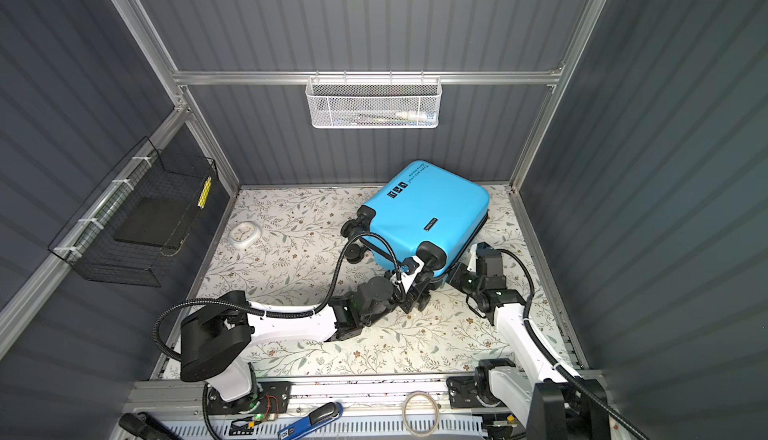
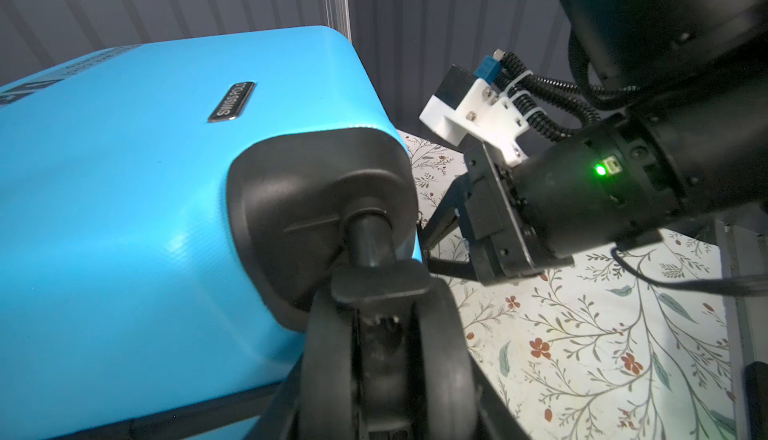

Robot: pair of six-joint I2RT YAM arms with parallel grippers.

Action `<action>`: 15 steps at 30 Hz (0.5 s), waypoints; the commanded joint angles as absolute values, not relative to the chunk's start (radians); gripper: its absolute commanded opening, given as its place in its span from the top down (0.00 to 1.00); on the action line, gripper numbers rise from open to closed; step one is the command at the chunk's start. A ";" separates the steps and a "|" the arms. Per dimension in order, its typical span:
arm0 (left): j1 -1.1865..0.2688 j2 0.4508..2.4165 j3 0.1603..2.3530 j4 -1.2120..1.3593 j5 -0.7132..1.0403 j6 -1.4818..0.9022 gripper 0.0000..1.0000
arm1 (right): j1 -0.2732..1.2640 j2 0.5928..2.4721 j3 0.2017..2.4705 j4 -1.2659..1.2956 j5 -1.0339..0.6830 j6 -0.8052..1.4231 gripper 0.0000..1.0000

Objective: Pack the luggage

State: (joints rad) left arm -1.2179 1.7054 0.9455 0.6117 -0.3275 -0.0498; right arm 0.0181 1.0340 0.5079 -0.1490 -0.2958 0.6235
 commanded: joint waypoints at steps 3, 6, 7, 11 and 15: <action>-1.230 1.620 0.933 0.671 -0.297 -0.054 1.00 | -0.138 1.128 0.560 -0.069 -0.133 0.686 1.00; -1.230 1.617 0.931 0.669 -0.306 -0.054 1.00 | -0.177 1.209 0.595 -0.033 -0.137 0.697 1.00; -1.230 1.615 0.928 0.670 -0.307 -0.056 1.00 | -0.190 1.230 0.606 -0.021 -0.143 0.701 1.00; -1.230 1.595 0.910 0.671 -0.327 -0.051 1.00 | -0.244 1.312 0.647 0.015 -0.147 0.714 1.00; -1.230 1.564 0.886 0.667 -0.344 -0.049 1.00 | -0.300 1.384 0.686 0.041 -0.147 0.728 1.00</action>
